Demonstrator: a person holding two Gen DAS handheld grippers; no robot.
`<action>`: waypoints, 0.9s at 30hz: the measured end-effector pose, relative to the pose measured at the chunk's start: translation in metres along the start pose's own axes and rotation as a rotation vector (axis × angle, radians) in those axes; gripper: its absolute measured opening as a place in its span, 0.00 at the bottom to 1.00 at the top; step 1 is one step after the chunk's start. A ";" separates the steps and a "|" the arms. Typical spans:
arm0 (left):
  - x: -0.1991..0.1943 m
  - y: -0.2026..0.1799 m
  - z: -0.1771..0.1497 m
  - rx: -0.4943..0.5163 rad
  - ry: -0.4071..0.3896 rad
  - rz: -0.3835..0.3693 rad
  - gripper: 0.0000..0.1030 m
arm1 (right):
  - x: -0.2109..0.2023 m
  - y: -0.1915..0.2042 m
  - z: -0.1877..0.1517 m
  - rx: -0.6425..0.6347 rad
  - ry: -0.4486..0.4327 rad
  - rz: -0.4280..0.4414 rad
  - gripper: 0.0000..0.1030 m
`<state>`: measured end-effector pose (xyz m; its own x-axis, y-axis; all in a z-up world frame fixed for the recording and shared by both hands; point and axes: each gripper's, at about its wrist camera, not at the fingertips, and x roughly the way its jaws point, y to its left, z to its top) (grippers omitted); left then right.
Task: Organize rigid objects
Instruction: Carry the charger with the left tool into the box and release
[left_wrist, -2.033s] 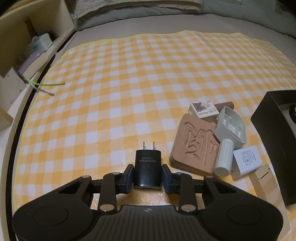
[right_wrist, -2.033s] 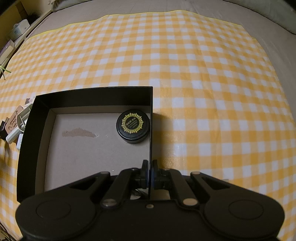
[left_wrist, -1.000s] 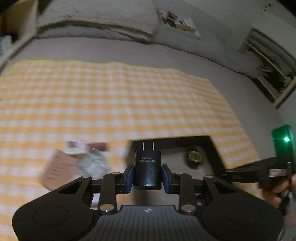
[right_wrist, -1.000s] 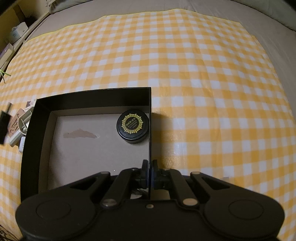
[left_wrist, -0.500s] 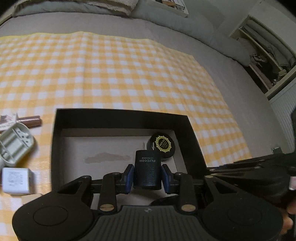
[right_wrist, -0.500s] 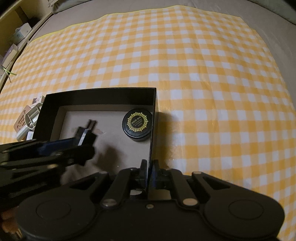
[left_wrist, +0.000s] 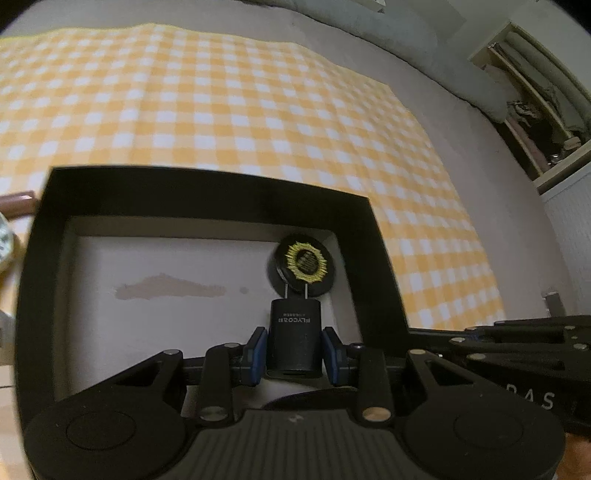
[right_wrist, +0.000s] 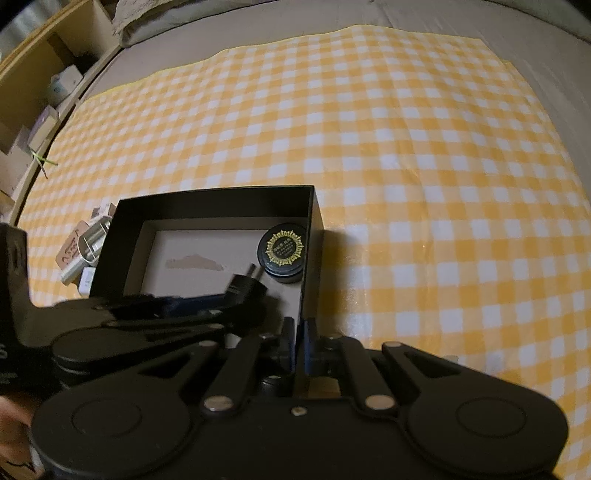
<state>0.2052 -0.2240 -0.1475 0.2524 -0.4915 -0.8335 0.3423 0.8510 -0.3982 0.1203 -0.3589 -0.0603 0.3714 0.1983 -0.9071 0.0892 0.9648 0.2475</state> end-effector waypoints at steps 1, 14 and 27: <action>0.003 0.000 0.000 -0.007 0.004 -0.015 0.32 | -0.003 -0.003 -0.001 0.005 0.000 0.004 0.05; 0.008 0.003 -0.006 -0.039 0.013 -0.060 0.45 | -0.011 -0.009 -0.005 0.009 0.002 0.009 0.05; -0.023 0.008 -0.006 0.024 -0.045 0.028 0.80 | -0.009 -0.004 -0.002 0.003 0.009 -0.012 0.05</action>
<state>0.1969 -0.2045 -0.1341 0.3026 -0.4763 -0.8256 0.3562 0.8599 -0.3656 0.1146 -0.3642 -0.0535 0.3622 0.1880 -0.9130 0.0970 0.9665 0.2375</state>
